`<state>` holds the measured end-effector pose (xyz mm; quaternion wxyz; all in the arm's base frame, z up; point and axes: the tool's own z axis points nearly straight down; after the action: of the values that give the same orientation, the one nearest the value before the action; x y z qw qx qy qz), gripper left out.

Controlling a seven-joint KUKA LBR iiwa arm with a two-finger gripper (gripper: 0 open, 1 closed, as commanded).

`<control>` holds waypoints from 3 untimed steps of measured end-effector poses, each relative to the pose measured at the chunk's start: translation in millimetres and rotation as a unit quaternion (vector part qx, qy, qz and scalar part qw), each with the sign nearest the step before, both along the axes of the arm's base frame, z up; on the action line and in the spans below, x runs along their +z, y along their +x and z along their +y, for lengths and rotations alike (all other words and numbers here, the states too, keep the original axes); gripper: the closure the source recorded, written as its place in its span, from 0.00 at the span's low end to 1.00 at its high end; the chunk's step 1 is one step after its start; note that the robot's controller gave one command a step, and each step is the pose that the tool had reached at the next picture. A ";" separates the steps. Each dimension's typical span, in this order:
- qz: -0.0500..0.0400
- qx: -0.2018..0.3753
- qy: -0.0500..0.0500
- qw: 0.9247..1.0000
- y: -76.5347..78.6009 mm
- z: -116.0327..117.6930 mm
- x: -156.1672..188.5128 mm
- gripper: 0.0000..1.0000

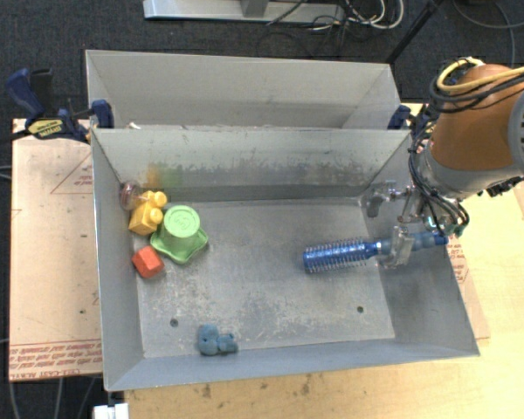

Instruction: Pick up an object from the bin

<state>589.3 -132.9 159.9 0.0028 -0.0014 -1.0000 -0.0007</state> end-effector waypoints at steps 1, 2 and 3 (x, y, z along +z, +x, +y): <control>0.000 0.104 0.002 0.995 11.2 62.6 -92.0 0.00; -0.003 0.104 0.000 0.995 12.0 63.6 -91.4 0.00; -0.004 0.104 0.000 0.995 12.7 64.2 -91.1 0.00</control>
Offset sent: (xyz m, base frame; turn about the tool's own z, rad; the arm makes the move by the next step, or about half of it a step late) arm 0.0118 0.0592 -0.0899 -0.2073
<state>602.0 -68.6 68.8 -0.0010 0.1027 -0.9947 -0.0006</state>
